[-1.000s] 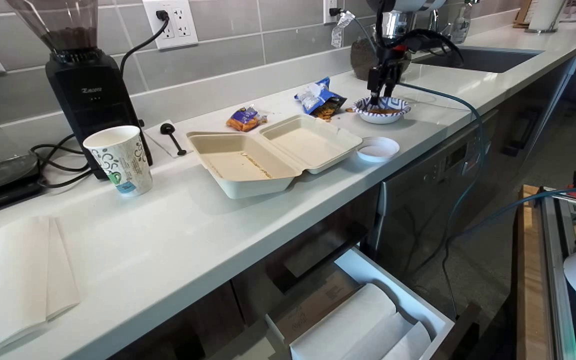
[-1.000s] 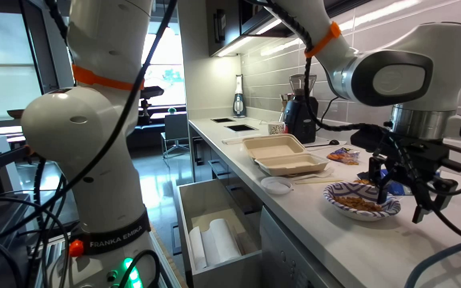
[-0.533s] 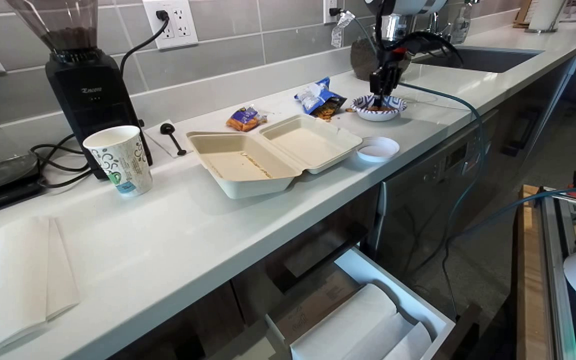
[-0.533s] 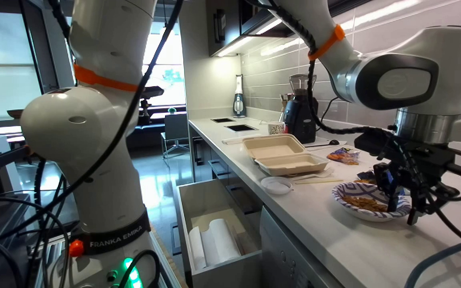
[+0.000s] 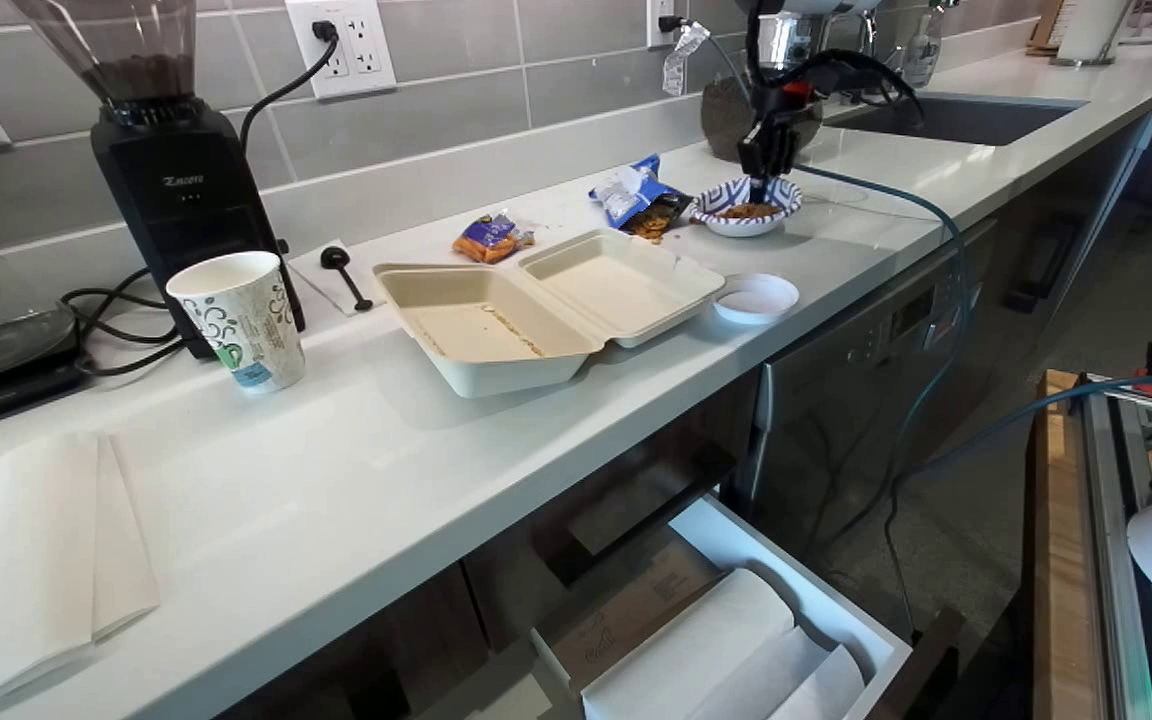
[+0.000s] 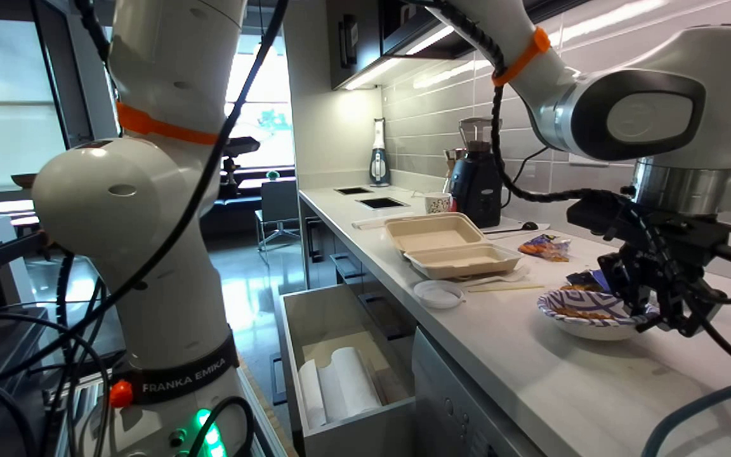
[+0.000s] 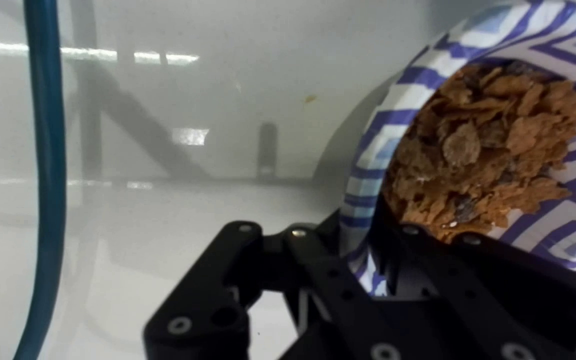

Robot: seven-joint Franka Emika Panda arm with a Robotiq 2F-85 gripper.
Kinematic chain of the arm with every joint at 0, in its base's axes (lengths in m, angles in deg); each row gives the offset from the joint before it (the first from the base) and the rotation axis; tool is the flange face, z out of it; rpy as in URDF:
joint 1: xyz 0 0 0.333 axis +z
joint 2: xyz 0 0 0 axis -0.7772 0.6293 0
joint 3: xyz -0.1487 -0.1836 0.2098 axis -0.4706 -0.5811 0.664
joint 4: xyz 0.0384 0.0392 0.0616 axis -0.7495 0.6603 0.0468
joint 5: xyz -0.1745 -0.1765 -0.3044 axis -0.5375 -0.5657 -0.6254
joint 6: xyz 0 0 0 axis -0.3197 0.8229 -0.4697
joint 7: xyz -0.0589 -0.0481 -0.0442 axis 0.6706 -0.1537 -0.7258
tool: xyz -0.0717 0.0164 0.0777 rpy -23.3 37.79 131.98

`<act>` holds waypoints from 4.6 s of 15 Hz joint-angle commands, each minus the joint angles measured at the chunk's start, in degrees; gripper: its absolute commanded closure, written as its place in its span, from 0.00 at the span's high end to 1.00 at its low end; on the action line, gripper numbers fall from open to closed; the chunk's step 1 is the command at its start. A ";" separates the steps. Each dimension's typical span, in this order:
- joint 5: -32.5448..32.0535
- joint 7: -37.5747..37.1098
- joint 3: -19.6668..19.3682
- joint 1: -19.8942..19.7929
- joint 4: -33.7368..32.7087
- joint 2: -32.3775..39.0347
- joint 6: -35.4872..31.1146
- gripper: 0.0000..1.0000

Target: Pour the contents in the bowl into the carton box

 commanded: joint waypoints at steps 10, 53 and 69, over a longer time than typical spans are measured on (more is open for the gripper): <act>1.57 1.05 0.65 -1.24 -1.23 1.22 3.52 0.37; 8.19 8.68 0.10 -5.04 -5.44 -0.80 20.23 0.03; 5.73 5.23 -0.51 4.31 9.42 -18.74 22.10 0.03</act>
